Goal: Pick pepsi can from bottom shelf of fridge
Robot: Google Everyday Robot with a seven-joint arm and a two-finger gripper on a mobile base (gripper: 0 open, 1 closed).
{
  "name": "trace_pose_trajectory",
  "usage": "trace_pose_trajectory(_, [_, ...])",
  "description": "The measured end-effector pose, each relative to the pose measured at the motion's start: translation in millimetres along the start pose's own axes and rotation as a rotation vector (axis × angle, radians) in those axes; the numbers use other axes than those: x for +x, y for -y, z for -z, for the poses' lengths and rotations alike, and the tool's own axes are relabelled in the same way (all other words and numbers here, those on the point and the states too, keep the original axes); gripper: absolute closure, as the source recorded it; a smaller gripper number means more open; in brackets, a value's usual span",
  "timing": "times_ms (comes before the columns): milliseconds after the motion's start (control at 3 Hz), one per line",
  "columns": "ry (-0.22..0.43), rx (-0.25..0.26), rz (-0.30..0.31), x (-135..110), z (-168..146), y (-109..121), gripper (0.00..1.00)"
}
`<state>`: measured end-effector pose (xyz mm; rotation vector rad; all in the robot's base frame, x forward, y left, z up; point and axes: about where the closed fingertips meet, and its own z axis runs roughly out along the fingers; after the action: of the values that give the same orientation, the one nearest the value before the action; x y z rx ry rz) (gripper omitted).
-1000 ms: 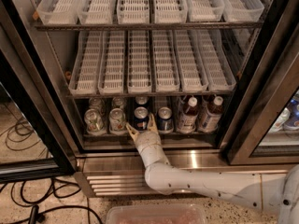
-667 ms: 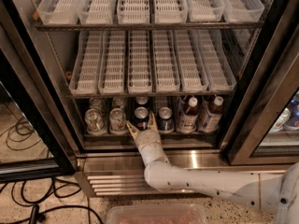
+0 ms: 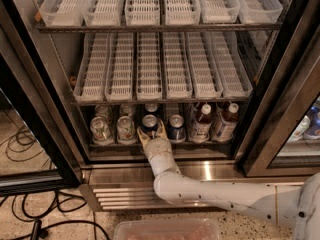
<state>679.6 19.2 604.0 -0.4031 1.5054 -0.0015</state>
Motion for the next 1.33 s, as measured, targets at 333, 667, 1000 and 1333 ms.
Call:
trace_pose_trajectory(333, [0.0, 0.0, 0.0, 0.0, 0.0, 0.0, 1.0])
trace_pose_trajectory(667, [0.0, 0.0, 0.0, 0.0, 0.0, 0.0, 1.0])
trace_pose_trajectory(1000, [-0.033, -0.032, -0.042, -2.4, 1.4, 1.4, 1.0])
trace_pose_trajectory(1333, [-0.054, -0.073, -0.09, -15.3, 2.7, 2.7, 1.0])
